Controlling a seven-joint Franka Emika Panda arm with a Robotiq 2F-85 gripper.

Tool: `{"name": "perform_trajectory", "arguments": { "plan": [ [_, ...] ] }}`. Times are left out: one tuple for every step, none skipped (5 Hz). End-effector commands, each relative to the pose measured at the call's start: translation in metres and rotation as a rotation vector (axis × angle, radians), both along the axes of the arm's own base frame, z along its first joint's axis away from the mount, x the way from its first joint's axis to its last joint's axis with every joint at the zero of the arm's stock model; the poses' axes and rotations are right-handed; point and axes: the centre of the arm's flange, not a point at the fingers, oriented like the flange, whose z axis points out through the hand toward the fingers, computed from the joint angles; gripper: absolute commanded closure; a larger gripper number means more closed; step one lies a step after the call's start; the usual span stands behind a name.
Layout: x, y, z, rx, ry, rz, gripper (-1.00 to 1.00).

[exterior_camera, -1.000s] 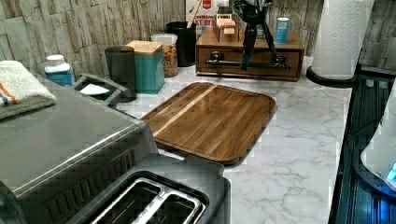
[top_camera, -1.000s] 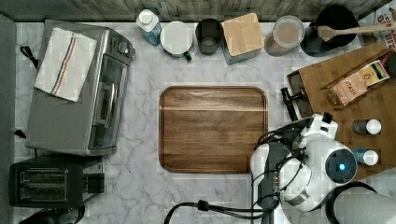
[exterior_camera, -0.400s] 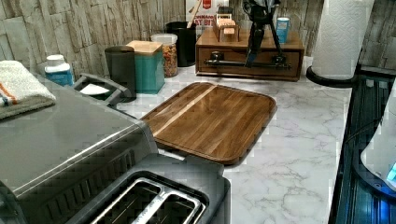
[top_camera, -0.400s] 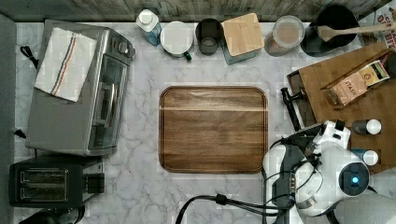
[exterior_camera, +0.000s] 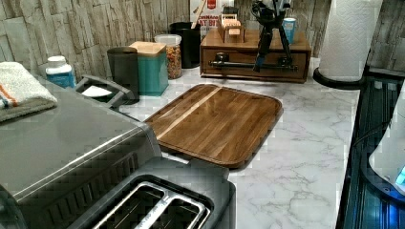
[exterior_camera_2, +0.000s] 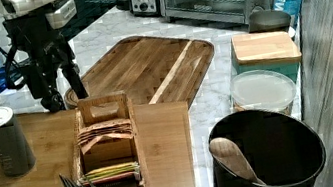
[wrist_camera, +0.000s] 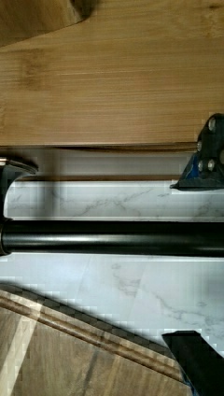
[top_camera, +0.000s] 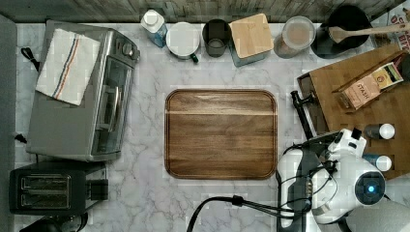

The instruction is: Open the drawer.

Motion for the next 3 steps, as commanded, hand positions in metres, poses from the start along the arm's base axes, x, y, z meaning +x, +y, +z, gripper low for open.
{"name": "perform_trajectory", "arguments": {
  "plan": [
    [0.024, 0.040, -0.011, 0.021, -0.020, 0.038, -1.00],
    [0.029, 0.045, -0.016, 0.017, -0.001, 0.065, -1.00],
    [0.035, 0.051, -0.011, 0.025, 0.072, 0.137, -1.00]
  ]
}}
